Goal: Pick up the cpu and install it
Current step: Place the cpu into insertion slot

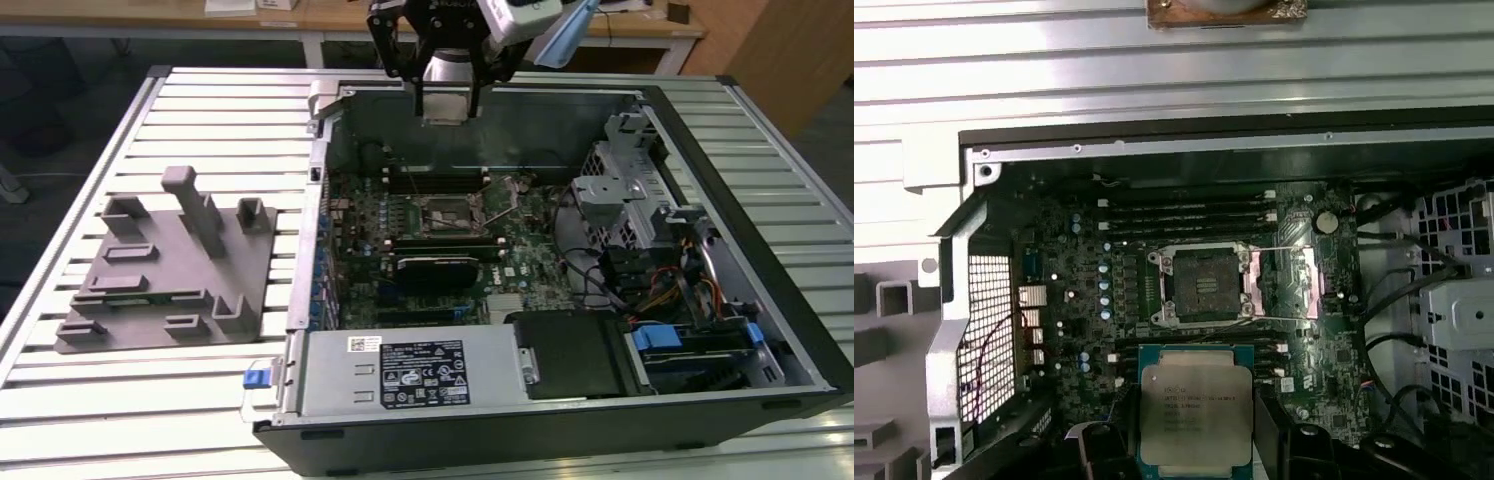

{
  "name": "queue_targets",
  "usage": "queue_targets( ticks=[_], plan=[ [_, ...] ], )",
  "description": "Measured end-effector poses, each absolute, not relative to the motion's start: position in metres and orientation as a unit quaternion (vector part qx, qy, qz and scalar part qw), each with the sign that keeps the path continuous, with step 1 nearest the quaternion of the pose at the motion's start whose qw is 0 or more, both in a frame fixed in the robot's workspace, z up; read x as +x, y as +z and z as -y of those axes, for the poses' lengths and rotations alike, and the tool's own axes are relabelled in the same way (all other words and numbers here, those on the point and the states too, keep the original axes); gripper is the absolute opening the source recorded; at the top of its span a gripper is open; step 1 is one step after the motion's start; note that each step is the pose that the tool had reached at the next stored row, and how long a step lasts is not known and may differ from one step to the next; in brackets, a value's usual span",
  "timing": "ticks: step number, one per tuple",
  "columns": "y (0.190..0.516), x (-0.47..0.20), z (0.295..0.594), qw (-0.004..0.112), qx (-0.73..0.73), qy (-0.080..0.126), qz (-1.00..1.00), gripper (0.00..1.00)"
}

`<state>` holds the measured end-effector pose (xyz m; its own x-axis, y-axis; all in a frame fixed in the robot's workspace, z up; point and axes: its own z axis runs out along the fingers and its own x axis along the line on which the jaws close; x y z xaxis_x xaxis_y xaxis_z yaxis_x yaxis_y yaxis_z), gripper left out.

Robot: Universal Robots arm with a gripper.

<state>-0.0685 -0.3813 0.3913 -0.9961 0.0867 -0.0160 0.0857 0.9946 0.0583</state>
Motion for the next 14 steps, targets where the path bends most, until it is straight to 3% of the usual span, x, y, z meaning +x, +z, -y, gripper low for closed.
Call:
queue_targets(
  ticks=[14],
  plan=[
    [0.3877,-0.0686,0.3812,0.013,0.168,0.027,-0.985,0.55]
  ],
)
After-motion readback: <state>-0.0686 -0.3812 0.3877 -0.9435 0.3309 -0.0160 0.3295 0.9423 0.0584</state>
